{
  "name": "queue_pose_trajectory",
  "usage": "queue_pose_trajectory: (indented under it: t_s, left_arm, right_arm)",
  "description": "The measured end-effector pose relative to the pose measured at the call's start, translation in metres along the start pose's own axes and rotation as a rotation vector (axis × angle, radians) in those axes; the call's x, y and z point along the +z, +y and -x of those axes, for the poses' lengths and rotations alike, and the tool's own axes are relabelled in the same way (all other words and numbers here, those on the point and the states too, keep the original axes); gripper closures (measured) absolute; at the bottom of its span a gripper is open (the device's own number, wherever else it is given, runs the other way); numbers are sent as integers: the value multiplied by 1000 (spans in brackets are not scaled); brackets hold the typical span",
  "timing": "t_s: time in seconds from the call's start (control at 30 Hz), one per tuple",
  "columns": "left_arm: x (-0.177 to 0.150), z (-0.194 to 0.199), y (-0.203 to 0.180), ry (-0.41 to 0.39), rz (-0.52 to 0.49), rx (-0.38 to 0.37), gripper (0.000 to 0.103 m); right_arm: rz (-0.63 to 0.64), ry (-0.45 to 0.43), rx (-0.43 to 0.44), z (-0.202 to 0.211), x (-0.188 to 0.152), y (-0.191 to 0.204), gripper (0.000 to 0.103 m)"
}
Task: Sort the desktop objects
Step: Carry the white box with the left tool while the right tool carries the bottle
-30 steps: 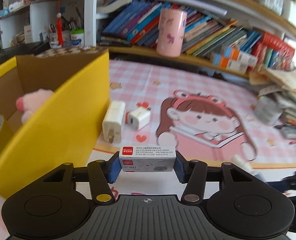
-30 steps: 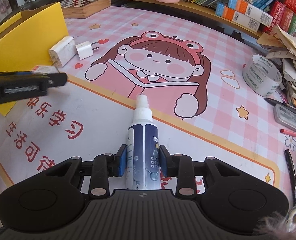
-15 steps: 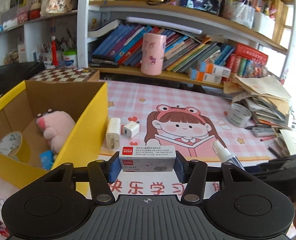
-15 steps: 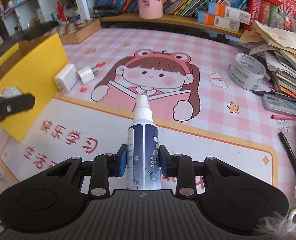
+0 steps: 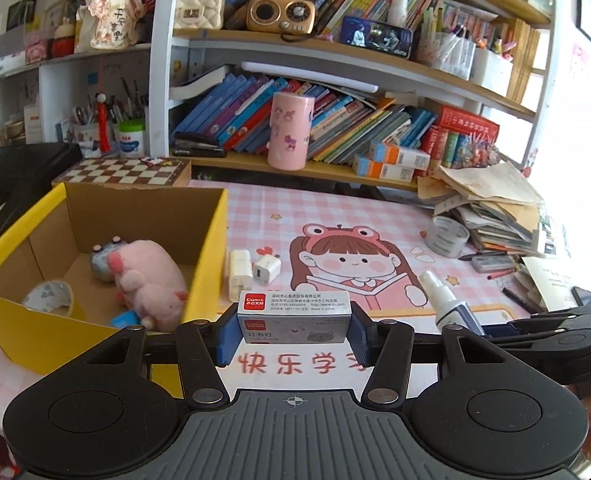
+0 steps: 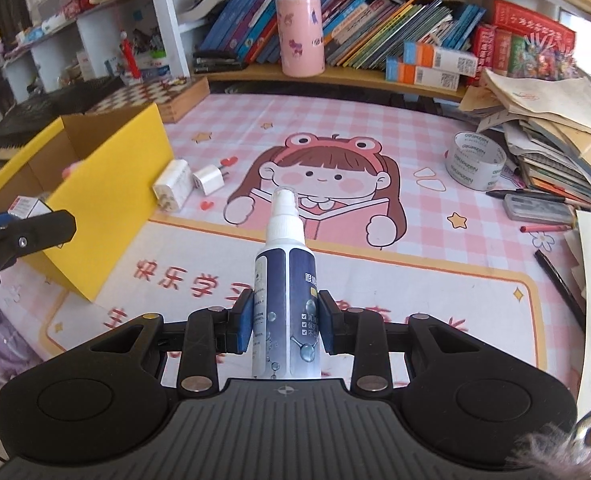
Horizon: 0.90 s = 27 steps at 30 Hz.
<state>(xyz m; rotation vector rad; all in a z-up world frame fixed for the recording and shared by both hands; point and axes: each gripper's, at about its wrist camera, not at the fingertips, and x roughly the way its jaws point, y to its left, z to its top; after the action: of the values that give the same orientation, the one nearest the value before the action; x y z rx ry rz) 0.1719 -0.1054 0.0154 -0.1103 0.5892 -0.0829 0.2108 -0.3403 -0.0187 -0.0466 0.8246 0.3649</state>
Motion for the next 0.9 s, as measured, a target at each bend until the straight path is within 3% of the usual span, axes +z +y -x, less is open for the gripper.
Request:
queue_pose_trajectory:
  t_s: [0.27,0.9]
  left_arm:
    - [-13,34,39,-8,-51,-77,51]
    - [-70,108,130,61,16,-199,51]
  right_arm:
    - [-73,-32,-66,19,-25,49,73]
    - [-86,29,-161,77,-122,187,73]
